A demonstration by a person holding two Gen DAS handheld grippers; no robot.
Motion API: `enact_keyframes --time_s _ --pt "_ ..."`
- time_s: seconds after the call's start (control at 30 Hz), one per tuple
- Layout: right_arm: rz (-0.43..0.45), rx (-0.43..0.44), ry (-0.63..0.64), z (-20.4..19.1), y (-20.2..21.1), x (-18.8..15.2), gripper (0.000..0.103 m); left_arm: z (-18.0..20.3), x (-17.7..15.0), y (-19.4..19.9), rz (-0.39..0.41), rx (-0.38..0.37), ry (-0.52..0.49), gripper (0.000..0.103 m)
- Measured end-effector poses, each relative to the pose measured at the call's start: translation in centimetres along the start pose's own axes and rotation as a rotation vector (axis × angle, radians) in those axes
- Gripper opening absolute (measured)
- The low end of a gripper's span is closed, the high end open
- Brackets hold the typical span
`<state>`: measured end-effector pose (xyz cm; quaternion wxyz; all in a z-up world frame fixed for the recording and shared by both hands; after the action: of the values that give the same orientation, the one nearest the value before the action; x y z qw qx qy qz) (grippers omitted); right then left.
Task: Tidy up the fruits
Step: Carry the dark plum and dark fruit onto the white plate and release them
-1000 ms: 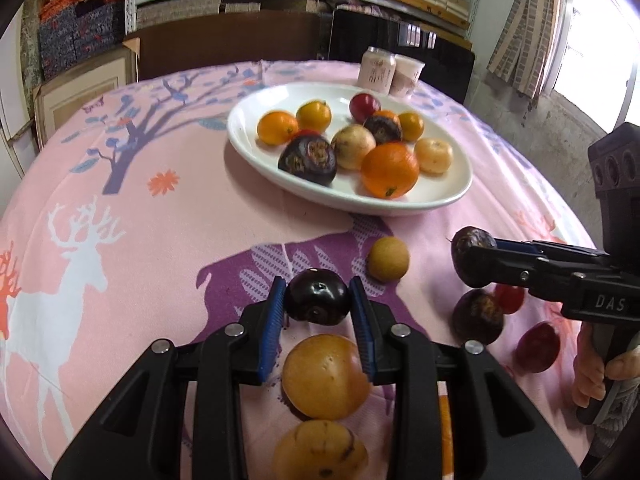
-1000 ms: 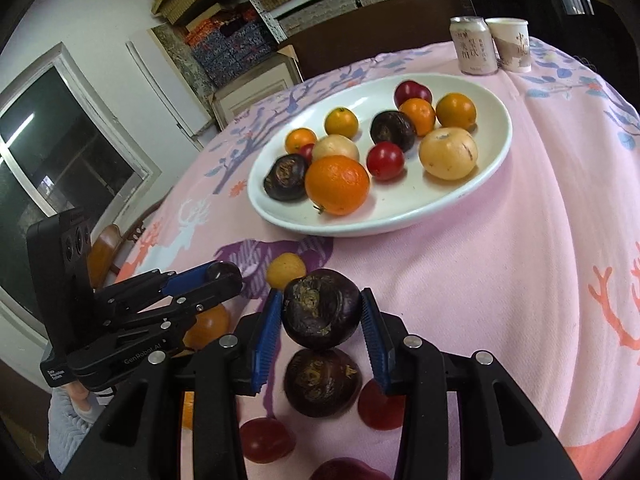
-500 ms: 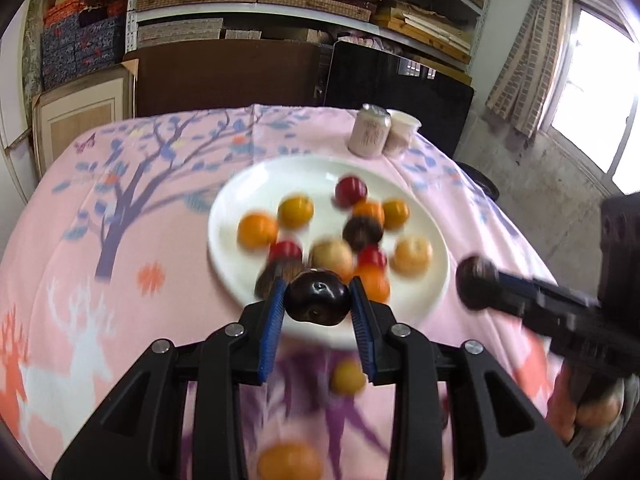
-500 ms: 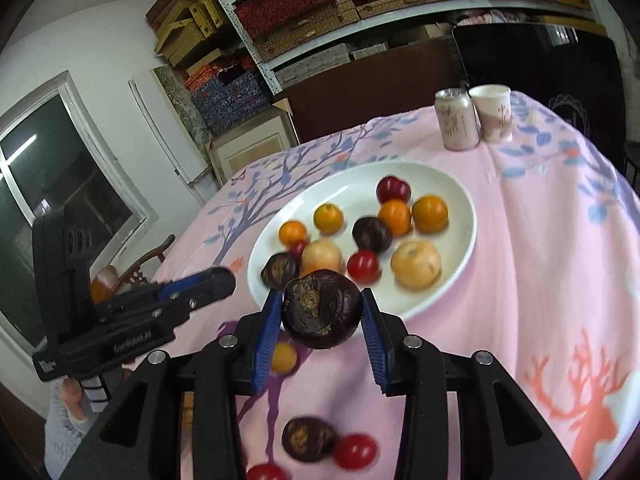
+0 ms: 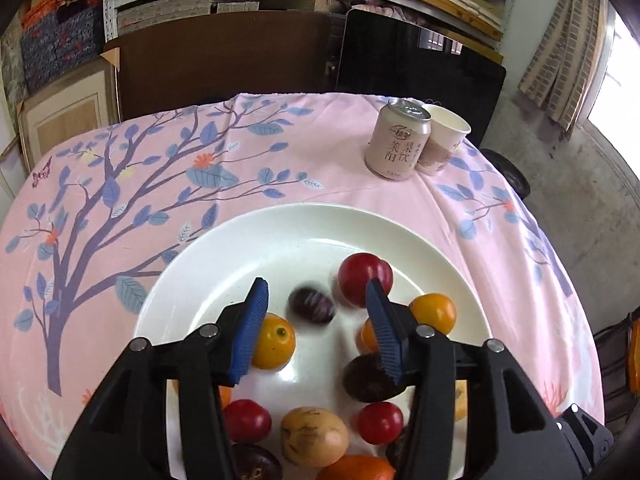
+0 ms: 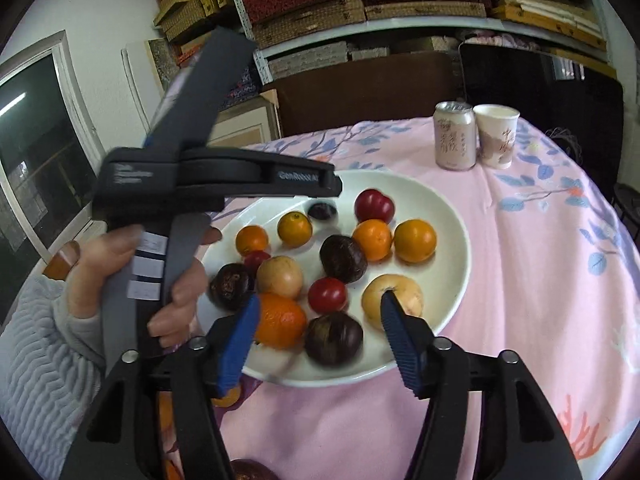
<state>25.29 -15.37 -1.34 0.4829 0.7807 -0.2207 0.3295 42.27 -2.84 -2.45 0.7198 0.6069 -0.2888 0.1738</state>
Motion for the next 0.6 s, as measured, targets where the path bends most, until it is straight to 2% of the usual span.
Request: enact_keyframes --time_s 0.07,0.13,0.2,0.3,0.37,0.47,0.53,0.6 --pt "0.026 0.032 -0.033 0.4 0.8 0.3 0.064 -0.2 -0.1 0.5 0.011 -0.012 0.013 0.051" --pt "0.053 0.051 -0.067 1.0 1.6 0.4 0.066 -0.5 -0.5 1.7 0.025 -0.010 0.026 0.057" --pt "0.066 0.042 -0.090 1.4 2.0 0.4 0.071 -1.1 -1.5 3.7 0.055 0.007 0.037 0.070" --pt "0.070 0.023 -0.123 2.4 2.1 -0.2 0.071 -2.2 -3.8 6.8 0.086 0.038 0.037 0.071" --pt "0.071 0.024 -0.151 2.9 2.2 -0.5 0.072 -3.5 -6.5 9.2 0.101 0.063 0.050 0.072" --pt "0.083 0.024 -0.201 3.8 2.8 -1.2 0.074 -6.1 -11.2 12.8 0.136 0.134 0.106 0.086" --pt "0.092 0.021 -0.231 4.3 3.5 -1.9 0.076 -7.9 -15.0 15.0 0.160 0.163 0.159 0.087" --pt "0.107 0.023 -0.270 4.9 4.5 -2.9 0.081 -9.8 -18.4 16.5 0.173 0.153 0.229 0.087"
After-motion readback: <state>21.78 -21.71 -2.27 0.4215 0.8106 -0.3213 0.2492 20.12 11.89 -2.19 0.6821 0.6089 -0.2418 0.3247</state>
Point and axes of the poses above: each gripper's, at about its wrist camera, not at the fingertips, and y roughly against the way its jaws point, z to its right, x to its top, the point moved 2 cm from there along -y, roughly the way its jaws point, and after that the axes turned 3 degrees about -y, right-handed, at the moved point
